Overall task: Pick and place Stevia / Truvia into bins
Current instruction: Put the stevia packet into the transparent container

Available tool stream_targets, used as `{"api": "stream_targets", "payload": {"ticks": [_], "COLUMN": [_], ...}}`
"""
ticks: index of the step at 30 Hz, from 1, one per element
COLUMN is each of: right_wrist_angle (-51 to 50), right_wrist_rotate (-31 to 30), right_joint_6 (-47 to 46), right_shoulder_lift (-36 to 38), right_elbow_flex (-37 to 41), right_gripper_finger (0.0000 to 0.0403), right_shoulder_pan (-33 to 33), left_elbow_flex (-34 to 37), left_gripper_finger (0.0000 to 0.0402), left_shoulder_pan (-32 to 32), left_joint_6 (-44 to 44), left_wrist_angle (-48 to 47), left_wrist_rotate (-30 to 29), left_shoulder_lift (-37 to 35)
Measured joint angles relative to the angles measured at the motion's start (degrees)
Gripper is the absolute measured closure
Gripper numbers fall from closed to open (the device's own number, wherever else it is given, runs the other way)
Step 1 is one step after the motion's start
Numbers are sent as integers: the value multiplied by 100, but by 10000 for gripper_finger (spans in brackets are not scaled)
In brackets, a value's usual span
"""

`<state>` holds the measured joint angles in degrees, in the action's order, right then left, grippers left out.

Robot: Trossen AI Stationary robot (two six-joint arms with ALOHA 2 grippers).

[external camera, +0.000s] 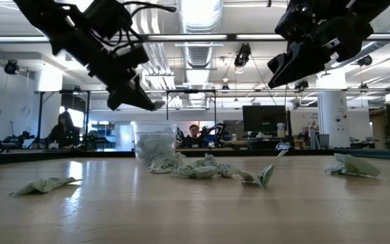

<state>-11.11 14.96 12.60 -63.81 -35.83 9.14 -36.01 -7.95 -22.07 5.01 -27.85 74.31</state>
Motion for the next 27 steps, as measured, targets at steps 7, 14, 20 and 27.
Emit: {"api": "stream_targets", "payload": {"ticks": [7,14,20,27], "right_wrist_angle": [0,0,4,-69], "right_wrist_rotate": [0,0,2,7], "right_joint_6": [2,16,2,-220], "right_shoulder_lift": [0,0,2,2], "right_elbow_flex": [0,0,35,156], "right_gripper_finger": [334,327,328,334], "right_shoulder_pan": [-2,-2,-2,-2], "left_elbow_flex": [0,-2,-7,-7], "left_gripper_finger": [395,393,339,272], "left_shoulder_pan": [-137,-137,-137,-136], "left_joint_6": [-85,-106,-141,-125], "left_wrist_angle": [109,263,356,353], "left_wrist_rotate": [322,322,318,295], "left_shoulder_lift": [339,501,546,490]}}
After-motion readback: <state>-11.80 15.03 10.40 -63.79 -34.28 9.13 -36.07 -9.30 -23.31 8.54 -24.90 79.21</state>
